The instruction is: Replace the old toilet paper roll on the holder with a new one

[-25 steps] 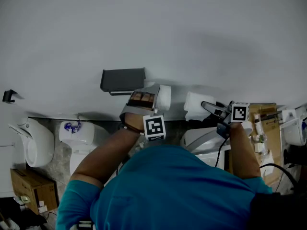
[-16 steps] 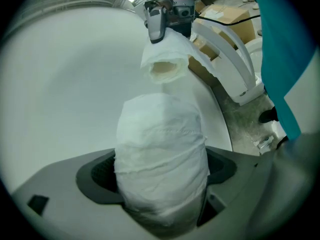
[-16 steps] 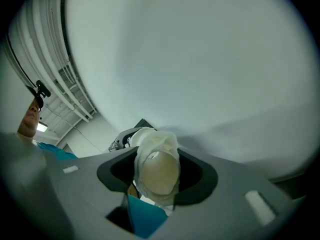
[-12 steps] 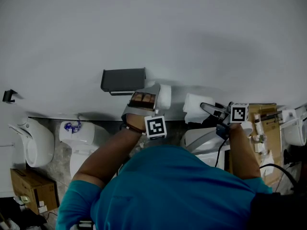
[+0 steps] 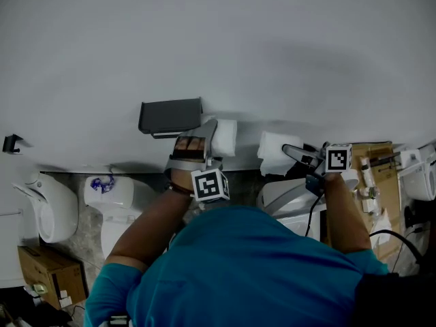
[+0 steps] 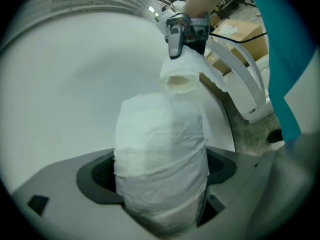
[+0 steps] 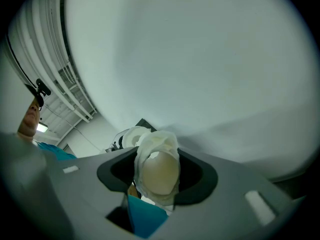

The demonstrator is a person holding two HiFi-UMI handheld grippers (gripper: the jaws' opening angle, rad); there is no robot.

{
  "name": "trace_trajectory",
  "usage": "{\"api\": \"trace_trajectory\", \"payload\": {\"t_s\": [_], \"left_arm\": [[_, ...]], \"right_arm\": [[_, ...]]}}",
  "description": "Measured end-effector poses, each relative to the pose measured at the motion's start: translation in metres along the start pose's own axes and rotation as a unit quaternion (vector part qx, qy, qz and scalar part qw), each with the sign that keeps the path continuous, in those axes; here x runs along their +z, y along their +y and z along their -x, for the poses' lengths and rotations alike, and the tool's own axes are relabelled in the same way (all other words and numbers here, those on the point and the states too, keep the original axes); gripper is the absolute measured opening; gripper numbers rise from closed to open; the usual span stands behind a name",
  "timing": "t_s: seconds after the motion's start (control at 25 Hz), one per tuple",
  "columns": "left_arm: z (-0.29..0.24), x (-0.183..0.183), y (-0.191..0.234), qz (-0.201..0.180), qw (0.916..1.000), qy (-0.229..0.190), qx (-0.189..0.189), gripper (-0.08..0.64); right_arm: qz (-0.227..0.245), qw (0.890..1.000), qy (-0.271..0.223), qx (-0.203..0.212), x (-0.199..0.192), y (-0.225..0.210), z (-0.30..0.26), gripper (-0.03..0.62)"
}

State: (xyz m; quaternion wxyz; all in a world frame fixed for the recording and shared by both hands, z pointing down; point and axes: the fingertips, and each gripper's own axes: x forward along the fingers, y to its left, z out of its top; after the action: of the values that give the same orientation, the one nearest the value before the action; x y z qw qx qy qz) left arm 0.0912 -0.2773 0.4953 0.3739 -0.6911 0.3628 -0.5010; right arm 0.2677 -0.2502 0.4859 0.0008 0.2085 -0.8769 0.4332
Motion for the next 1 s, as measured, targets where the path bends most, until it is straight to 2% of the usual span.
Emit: {"api": "trace_trajectory", "payload": {"t_s": [0.24,0.4,0.52,0.6,0.68,0.76,1.0], "left_arm": [[0.011,0.001,0.009,0.026,0.9993,-0.018,0.020,0.482],[0.005,0.004,0.004,-0.012,0.9995,-0.002,0.028,0.480],[-0.005,0.003,0.000,-0.022,0.9993,0.012,0.028,0.480],[-0.013,0.003,-0.012,-0.031,0.9993,0.018,0.012,0.480],[-0.019,0.006,-0.028,-0.037,0.9990,0.013,-0.022,0.480],[-0.019,0.007,-0.033,-0.034,0.9988,0.007,-0.034,0.480],[-0.003,0.006,-0.018,-0.035,0.9994,0.004,0.002,0.480]], "right_arm": [[0.000,1.000,0.001,0.001,0.002,-0.007,0.002,0.196],[-0.004,1.000,-0.001,0.007,0.003,-0.006,0.001,0.196],[-0.007,1.000,0.003,0.011,-0.001,-0.004,-0.002,0.196],[-0.005,1.000,0.008,0.014,-0.004,-0.003,-0.004,0.196],[-0.005,1.000,0.013,0.008,-0.006,-0.007,-0.003,0.196],[-0.005,1.000,0.017,0.004,-0.006,-0.005,-0.005,0.196],[-0.002,1.000,0.026,0.005,-0.002,0.003,-0.010,0.196]]}}
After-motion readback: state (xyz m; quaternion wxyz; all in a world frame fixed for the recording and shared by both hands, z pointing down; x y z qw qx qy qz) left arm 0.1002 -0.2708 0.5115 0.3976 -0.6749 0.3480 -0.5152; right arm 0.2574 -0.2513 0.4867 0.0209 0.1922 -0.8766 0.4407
